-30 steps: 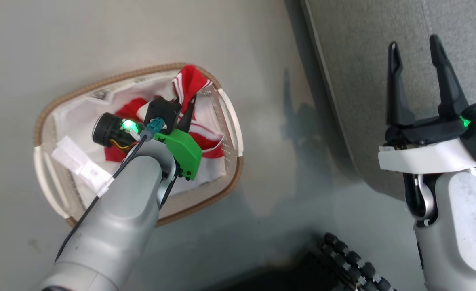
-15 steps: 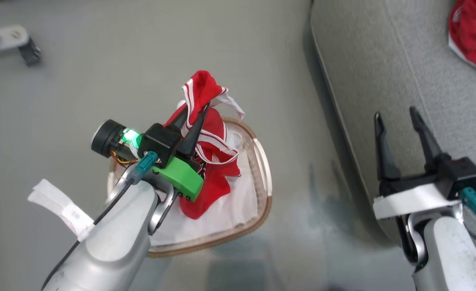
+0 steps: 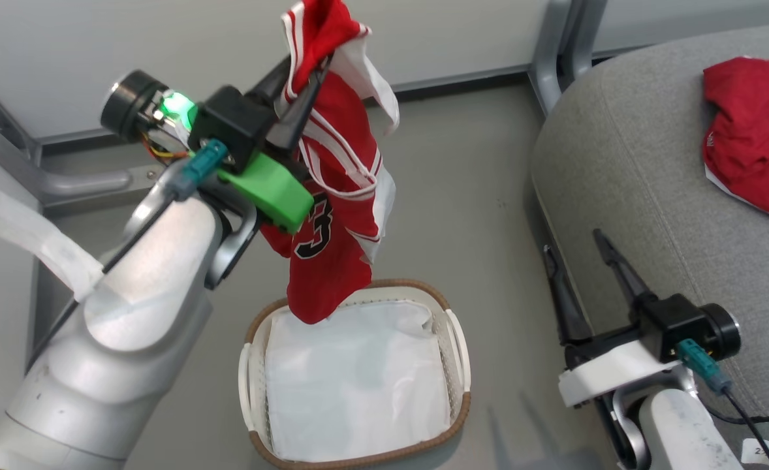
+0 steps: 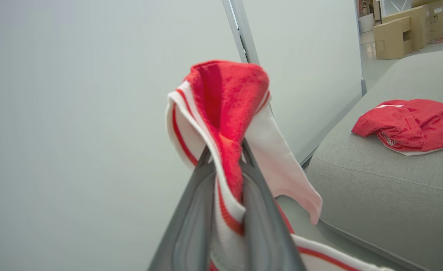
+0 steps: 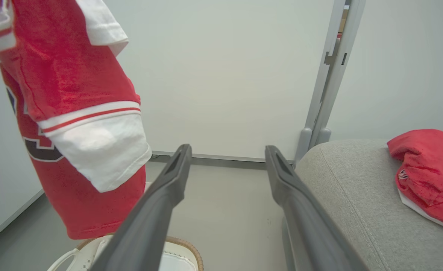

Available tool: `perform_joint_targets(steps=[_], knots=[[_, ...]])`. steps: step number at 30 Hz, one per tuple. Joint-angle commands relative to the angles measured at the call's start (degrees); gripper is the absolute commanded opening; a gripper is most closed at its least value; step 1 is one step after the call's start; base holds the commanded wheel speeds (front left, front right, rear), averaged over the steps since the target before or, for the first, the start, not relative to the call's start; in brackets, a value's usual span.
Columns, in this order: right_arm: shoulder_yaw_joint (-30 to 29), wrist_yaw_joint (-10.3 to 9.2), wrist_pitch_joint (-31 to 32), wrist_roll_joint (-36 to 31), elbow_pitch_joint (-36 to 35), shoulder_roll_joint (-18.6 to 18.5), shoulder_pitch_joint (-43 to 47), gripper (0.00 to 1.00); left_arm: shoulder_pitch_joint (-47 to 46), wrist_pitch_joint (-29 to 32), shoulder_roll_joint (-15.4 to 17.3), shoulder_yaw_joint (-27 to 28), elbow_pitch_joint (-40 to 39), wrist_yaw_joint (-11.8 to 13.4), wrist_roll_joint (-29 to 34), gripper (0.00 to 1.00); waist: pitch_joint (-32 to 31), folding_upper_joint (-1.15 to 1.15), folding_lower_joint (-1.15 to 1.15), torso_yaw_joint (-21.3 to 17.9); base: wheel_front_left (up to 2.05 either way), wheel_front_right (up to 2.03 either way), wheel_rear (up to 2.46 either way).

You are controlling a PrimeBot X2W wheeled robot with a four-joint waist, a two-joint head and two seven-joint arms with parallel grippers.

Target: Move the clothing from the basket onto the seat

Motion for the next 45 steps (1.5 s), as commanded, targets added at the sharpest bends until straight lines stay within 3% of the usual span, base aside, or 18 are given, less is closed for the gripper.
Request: perform_joint_targets(steps=[1, 15, 28, 30, 31, 32, 39, 41, 42, 43, 44, 45], knots=[[1.5, -0.06, -0.3, 0.4, 0.3, -0.2, 0.0, 1.00, -1.9, 0.6, 0.1, 0.4, 0.3, -0.2, -0.5, 0.00, -4.6, 0.00, 0.00, 2.0, 0.00, 0.00, 0.00], [22.6, -0.06, -0.3, 1.6, 6.7, -0.2, -11.8, 1.00, -11.6, 3.3, -5.1, -0.2, 7.3, 0.1, -1.8, 0.00, -6.8, 0.00, 0.00, 1.9, 0.00, 0.00, 0.00], [21.8, -0.06, -0.3, 2.7, 15.1, -0.2, -22.0, 1.00, -11.2, 4.3, -9.9, -3.6, 7.3, -0.1, -3.7, 0.00, -7.6, 0.00, 0.00, 5.6, 0.00, 0.00, 0.00], [21.6, -0.06, -0.3, 2.9, 15.7, -0.2, -22.9, 0.25, -10.7, 4.2, -10.1, -4.0, 6.5, -0.1, -3.8, 0.00, -7.4, 0.00, 0.00, 6.0, 0.00, 0.00, 0.00], [21.7, -0.06, -0.3, 3.0, 15.8, -0.2, -23.2, 0.09, -10.4, 4.2, -10.0, -4.0, 6.3, -0.1, -4.0, 0.00, -7.3, 0.00, 0.00, 6.1, 0.00, 0.00, 0.00], [21.7, -0.06, -0.3, 3.1, 16.0, -0.2, -23.5, 0.00, -10.0, 4.2, -9.8, -4.1, 6.1, -0.1, -4.2, 0.00, -7.2, 0.00, 0.00, 6.3, 0.00, 0.00, 0.00], [20.1, -0.06, -0.3, 2.9, 14.3, -0.2, -24.3, 0.00, -6.3, 4.5, -7.5, -2.3, 4.9, 1.1, -6.6, 0.00, -6.5, 0.00, 0.00, 6.0, 0.00, 0.00, 0.00], [19.7, -0.06, -0.3, 2.1, 13.6, -0.2, -24.5, 0.00, -4.7, 4.2, -6.8, -1.5, 4.6, 1.6, -7.5, 0.24, -6.3, 0.00, 0.00, 5.7, 0.00, 0.00, 0.00], [19.3, -0.06, -0.3, 1.8, 13.3, -0.2, -24.6, 0.00, -3.7, 3.9, -6.5, -1.0, 4.5, 1.9, -8.1, 0.50, -6.2, 0.00, 0.00, 5.6, 0.00, 0.00, 0.00], [18.9, -0.06, -0.3, 1.5, 12.9, -0.2, -24.8, 0.00, -2.9, 3.6, -6.3, -0.5, 4.3, 2.2, -8.8, 0.84, -6.2, 0.00, 0.00, 5.5, 0.00, 0.00, 0.00], [18.4, -0.06, -0.3, 1.1, 12.3, -0.2, -24.9, 0.00, -1.8, 3.1, -6.0, -0.1, 4.3, 2.6, -9.4, 1.00, -6.2, 0.00, 0.00, 5.4, 0.00, 0.00, 0.00], [18.0, -0.06, -0.3, 0.7, 11.9, -0.2, -24.9, 0.00, -0.6, 2.6, -5.8, 0.3, 4.2, 2.9, -9.9, 1.00, -6.2, 0.00, 0.00, 5.3, 0.00, 0.00, 0.00]])
